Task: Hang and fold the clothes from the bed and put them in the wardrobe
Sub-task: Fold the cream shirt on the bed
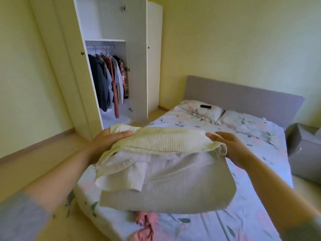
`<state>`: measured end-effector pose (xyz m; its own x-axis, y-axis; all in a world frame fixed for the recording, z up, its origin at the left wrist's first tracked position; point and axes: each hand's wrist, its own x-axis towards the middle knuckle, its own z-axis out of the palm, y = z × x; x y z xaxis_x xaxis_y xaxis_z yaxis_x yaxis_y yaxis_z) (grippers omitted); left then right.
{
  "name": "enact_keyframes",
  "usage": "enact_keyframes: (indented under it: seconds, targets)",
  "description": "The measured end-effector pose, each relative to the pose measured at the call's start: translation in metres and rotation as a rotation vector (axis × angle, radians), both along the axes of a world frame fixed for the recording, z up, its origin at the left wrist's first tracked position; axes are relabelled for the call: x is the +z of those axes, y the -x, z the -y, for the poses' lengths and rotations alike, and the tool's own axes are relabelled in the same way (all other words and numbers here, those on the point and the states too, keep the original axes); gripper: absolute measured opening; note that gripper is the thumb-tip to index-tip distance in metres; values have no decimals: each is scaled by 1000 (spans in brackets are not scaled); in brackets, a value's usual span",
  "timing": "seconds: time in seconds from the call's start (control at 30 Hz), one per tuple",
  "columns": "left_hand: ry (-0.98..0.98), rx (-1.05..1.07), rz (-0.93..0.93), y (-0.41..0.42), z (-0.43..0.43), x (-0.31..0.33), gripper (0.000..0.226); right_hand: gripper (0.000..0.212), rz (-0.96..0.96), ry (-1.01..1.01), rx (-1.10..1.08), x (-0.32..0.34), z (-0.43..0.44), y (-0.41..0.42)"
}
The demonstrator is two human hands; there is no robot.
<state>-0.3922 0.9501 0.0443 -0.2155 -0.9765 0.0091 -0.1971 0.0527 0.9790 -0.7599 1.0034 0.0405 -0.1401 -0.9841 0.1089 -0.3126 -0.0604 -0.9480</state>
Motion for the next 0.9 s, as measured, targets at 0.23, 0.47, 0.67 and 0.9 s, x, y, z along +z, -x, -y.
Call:
enact_keyframes:
  seconds: [0.23, 0.47, 0.67, 0.9]
  targets:
    - [-287, -88, 109, 95, -16, -154, 25, 40, 69, -357, -173, -154, -67, 83]
    - [-585, -151, 339, 195, -84, -353, 49, 35, 113, -755, -355, -344, -184, 162]
    - [-556, -148, 421, 270, -99, -460, 36, 28, 38, -862, -485, -461, -218, 216]
    - [-671, -151, 890, 325, -128, -592, 111, 66, -63, -1142, -586, -585, -227, 221]
